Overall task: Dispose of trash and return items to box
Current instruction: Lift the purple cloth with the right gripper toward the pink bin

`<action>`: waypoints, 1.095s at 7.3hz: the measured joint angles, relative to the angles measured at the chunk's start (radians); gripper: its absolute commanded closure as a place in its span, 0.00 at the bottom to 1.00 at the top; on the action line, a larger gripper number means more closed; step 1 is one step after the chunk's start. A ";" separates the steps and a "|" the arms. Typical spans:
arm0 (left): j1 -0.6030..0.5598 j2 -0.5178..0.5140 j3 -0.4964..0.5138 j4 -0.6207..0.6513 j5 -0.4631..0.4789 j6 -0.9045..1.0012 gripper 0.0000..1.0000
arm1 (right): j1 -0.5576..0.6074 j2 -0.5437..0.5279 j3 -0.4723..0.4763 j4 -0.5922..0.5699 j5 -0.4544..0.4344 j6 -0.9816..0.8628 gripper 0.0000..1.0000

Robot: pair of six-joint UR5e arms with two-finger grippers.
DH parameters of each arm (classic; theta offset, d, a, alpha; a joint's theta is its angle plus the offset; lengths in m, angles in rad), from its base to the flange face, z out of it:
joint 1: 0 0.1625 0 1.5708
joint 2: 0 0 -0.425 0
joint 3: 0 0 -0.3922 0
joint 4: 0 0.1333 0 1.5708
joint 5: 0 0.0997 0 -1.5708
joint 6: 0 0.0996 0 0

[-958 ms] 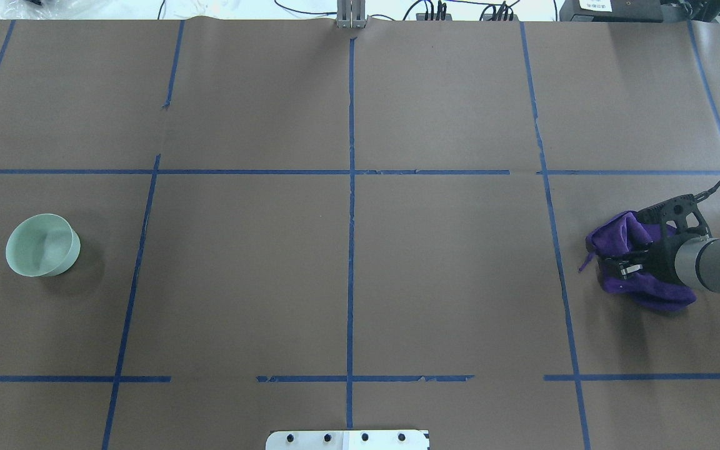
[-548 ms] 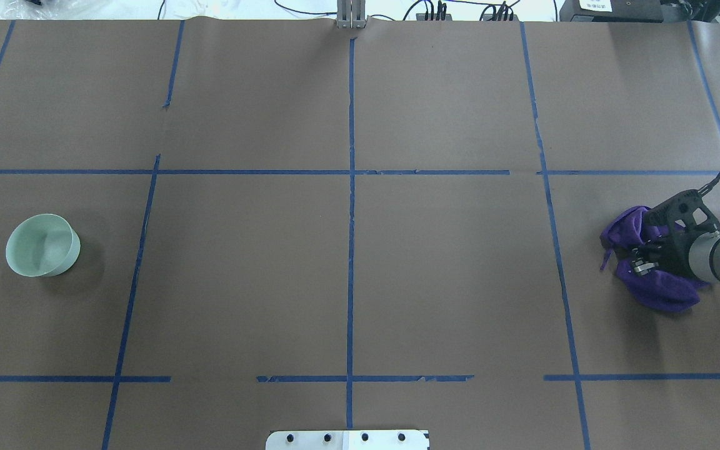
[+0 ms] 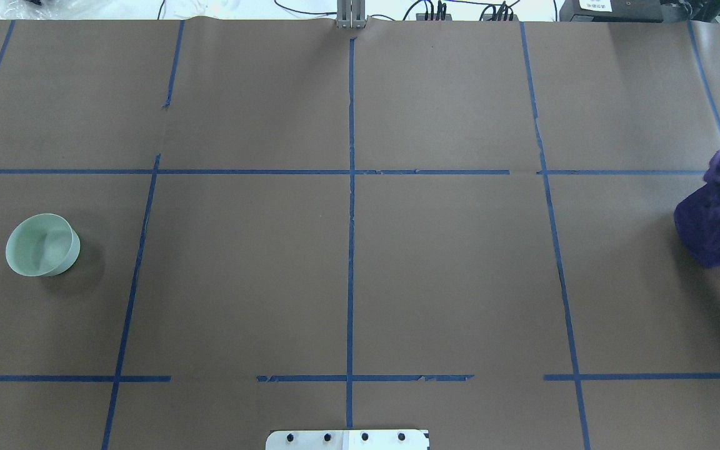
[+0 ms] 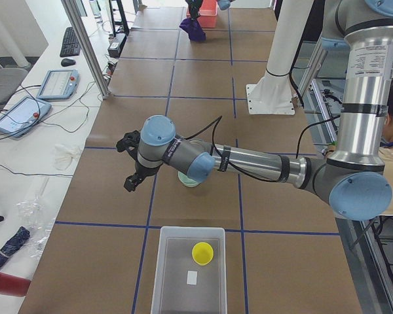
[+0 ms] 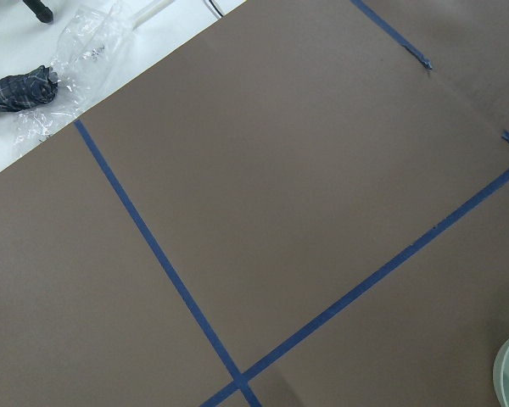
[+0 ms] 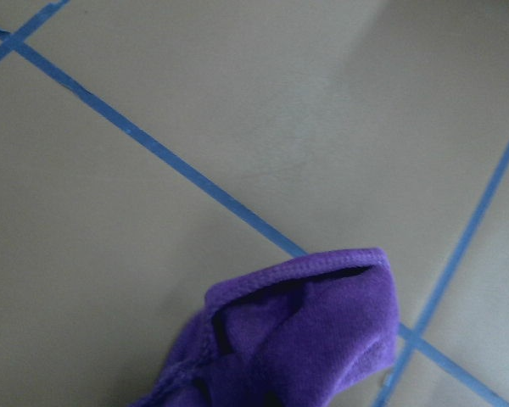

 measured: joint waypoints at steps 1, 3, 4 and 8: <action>0.001 -0.001 0.000 -0.001 0.000 -0.006 0.00 | 0.151 0.016 -0.003 -0.100 0.072 -0.188 1.00; 0.002 -0.007 -0.004 -0.003 0.002 -0.034 0.00 | 0.408 0.064 -0.017 -0.343 0.125 -0.562 1.00; 0.002 -0.009 -0.005 -0.004 0.003 -0.040 0.00 | 0.498 0.073 -0.044 -0.418 0.128 -0.704 0.40; 0.025 -0.015 -0.021 -0.008 0.009 -0.121 0.00 | 0.549 0.061 -0.169 -0.443 0.251 -0.598 0.00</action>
